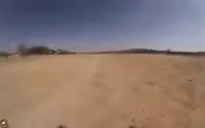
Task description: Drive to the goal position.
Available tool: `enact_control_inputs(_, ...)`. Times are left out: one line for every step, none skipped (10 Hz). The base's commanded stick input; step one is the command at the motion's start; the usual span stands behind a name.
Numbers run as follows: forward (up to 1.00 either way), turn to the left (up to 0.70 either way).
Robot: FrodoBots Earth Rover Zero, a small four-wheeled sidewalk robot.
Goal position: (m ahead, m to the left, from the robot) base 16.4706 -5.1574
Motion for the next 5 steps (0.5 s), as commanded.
enact_control_inputs(1.00,0.00)
enact_control_inputs(1.00,0.00)
enact_control_inputs(1.00,0.00)
enact_control_inputs(1.00,0.00)
enact_control_inputs(1.00,0.00)
